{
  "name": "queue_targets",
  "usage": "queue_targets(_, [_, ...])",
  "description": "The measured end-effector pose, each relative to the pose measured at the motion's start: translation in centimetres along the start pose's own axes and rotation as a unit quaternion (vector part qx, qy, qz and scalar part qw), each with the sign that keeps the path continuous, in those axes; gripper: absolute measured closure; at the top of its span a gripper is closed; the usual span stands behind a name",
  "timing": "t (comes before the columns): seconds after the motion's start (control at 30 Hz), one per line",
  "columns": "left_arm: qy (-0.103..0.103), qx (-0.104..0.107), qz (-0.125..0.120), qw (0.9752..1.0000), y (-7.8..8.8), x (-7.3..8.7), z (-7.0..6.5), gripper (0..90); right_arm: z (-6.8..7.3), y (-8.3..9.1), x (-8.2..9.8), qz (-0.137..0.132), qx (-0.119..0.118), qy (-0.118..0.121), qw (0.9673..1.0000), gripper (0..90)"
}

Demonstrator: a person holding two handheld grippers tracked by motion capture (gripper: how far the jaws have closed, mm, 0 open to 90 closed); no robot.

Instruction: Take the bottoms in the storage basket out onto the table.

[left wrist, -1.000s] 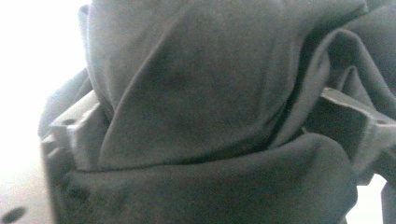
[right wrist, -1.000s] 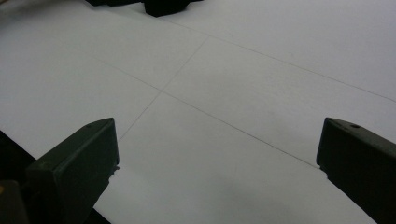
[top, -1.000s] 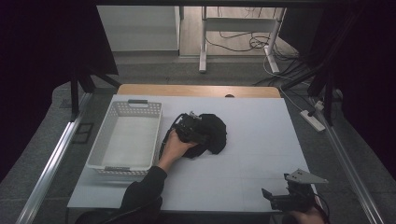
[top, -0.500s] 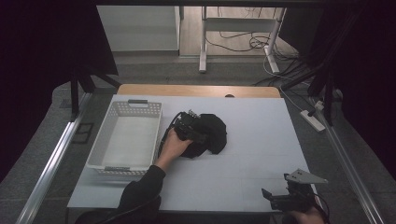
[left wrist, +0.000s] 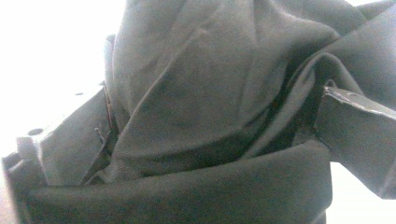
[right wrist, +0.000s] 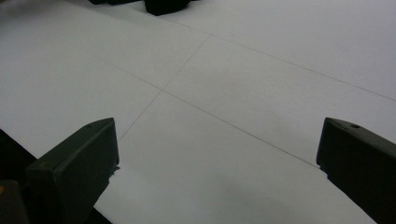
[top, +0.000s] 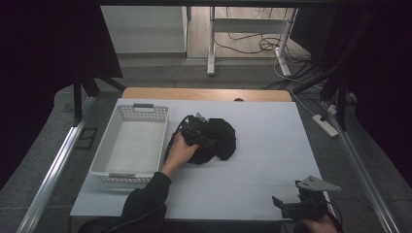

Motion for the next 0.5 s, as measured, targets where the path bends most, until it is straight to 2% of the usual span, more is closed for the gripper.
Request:
queue_targets(0.2, [0.003,0.013,-0.015,0.9998,0.9,-0.7,-0.2,0.0,0.0,0.0,0.0,0.001,0.0,0.001,1.0,0.0])
queue_targets(0.5, [-0.007,0.021,-0.026,0.9994,2.0,-1.5,-0.3,0.0,0.0,0.0,0.0,0.001,0.0,0.001,1.0,0.0])
Point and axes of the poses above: each handheld gripper's, and its own axes: y roughly backward along the jaws, x roughly out of its underside, z roughly to its left, the point moved 9 cm from there along -y, roughly forward along the jaws, and after that the axes turned 13 degrees about -y, right-handed, at the moved point
